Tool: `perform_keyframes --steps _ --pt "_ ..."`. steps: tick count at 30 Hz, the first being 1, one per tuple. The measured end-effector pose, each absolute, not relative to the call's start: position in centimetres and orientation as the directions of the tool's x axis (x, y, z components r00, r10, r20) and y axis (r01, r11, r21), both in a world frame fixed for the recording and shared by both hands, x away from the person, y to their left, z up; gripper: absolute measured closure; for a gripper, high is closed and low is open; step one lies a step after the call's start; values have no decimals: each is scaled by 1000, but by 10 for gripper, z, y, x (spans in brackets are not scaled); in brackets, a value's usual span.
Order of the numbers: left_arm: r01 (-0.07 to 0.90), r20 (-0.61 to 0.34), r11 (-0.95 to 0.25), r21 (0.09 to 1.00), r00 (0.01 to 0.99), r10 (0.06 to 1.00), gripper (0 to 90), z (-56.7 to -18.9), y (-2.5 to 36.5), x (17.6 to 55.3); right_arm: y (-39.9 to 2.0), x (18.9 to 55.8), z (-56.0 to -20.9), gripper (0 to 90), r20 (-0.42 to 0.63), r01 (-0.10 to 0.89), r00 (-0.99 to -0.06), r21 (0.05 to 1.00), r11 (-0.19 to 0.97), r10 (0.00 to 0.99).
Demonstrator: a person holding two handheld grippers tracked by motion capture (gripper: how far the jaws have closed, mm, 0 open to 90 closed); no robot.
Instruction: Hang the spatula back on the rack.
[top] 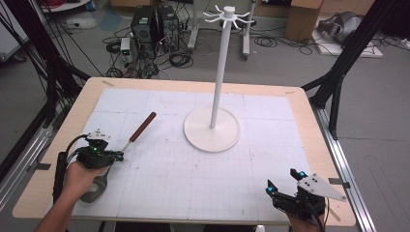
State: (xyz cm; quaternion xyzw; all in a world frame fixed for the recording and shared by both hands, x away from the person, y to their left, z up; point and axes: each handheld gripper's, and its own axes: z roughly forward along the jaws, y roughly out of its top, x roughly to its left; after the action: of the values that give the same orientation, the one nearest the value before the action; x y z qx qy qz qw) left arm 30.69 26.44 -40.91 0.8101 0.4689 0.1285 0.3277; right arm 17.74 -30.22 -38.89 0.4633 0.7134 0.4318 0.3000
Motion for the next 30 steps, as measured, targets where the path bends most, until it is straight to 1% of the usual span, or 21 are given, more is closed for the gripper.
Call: perform_keyframes --steps 9,15,19,25,30 --pt "659 -130 -292 693 512 849 843 -400 273 300 -304 176 -388 157 -19 404 -382 896 185 924" --pt "624 -150 -240 744 506 850 842 -390 278 294 -304 176 -388 157 -22 399 -387 897 189 922" --pt "581 -154 -212 786 515 843 841 -382 278 290 -303 177 -388 157 -24 397 -391 897 193 920" --pt "486 -145 -183 854 562 814 841 -373 272 279 -301 178 -387 157 -13 394 -399 900 184 917" --pt "420 -109 -189 888 591 800 841 -365 264 271 -298 179 -386 163 0 397 -428 899 188 904"
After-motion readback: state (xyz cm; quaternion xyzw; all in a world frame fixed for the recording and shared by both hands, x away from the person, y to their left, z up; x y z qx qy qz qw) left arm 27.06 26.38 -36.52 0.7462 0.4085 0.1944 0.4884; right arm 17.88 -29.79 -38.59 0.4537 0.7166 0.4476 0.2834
